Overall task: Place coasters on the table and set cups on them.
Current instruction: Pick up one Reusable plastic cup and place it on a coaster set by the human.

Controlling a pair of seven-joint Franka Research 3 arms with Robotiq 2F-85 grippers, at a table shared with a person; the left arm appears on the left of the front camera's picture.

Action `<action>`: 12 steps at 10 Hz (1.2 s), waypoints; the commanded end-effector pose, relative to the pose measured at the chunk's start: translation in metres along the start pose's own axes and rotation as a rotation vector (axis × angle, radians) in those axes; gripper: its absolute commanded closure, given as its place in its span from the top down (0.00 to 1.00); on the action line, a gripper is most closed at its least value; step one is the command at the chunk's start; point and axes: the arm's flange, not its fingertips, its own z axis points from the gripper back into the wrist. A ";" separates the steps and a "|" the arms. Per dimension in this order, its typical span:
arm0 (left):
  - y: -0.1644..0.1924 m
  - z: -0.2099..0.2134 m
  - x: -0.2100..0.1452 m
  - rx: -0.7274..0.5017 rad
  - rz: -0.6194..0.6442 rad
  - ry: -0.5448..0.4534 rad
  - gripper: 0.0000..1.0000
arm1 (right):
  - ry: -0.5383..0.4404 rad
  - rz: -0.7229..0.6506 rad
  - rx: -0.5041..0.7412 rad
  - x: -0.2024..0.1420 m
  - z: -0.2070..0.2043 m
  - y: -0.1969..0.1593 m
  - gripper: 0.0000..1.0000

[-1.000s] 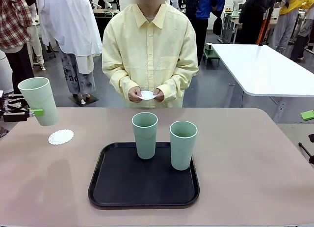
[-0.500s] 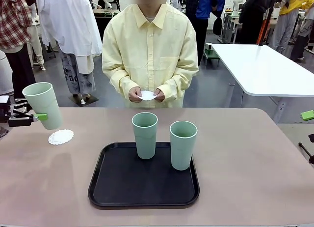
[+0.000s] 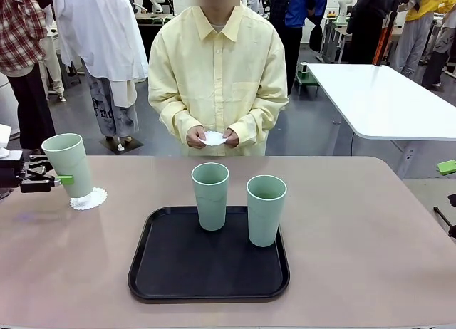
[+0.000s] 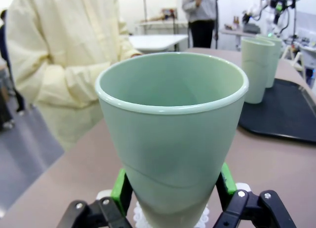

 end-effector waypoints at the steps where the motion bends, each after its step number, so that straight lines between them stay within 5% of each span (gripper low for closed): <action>1: 0.005 -0.002 -0.004 -0.024 -0.011 -0.013 0.84 | -0.008 0.016 0.028 0.002 0.000 -0.002 1.00; 12: 0.011 -0.021 -0.026 -0.065 0.039 0.003 0.84 | -0.008 0.016 0.028 0.002 0.000 -0.002 1.00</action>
